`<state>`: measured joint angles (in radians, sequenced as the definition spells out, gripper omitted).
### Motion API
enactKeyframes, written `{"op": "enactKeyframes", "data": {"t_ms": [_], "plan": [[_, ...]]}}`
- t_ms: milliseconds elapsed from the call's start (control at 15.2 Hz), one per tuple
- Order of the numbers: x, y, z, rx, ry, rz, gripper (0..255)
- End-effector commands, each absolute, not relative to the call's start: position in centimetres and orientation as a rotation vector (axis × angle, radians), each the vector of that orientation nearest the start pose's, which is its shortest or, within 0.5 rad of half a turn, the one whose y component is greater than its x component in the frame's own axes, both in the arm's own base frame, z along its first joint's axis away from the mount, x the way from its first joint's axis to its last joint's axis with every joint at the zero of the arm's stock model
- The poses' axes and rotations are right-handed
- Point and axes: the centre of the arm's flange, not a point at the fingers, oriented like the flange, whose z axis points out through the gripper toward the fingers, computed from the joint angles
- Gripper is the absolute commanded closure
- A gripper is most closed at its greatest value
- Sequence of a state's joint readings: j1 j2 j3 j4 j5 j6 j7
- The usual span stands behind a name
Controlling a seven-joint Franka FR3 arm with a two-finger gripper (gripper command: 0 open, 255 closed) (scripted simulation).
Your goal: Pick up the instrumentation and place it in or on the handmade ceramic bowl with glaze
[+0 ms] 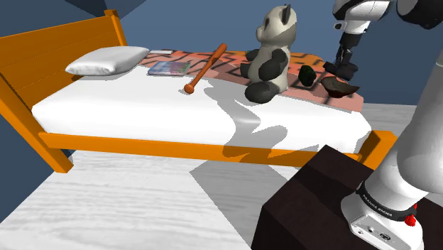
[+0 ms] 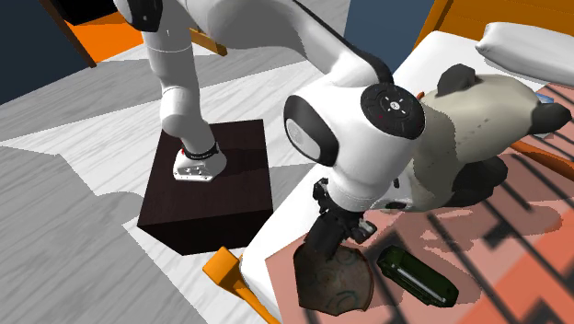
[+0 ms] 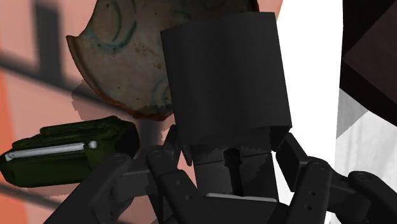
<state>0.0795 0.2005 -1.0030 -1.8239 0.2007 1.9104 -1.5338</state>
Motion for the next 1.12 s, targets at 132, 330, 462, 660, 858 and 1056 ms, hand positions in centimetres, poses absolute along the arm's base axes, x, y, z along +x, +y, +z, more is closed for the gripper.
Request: {"op": "enactKeyframes", "data": {"t_ms": [132, 330, 462, 660, 858, 1056], "plan": [[39.1, -49.9, 46.7, -3.000, -0.854, -0.026, 255], [39.1, -52.1, 46.1, -3.000, -0.854, -0.026, 255], [39.1, -52.1, 45.1, -3.000, -0.854, -0.026, 255], [39.1, -52.1, 43.5, -3.000, -0.854, -0.026, 255], [39.1, -52.1, 41.9, -3.000, -0.854, -0.026, 255], [39.1, -52.1, 40.3, -3.000, -0.854, -0.026, 255]]}}
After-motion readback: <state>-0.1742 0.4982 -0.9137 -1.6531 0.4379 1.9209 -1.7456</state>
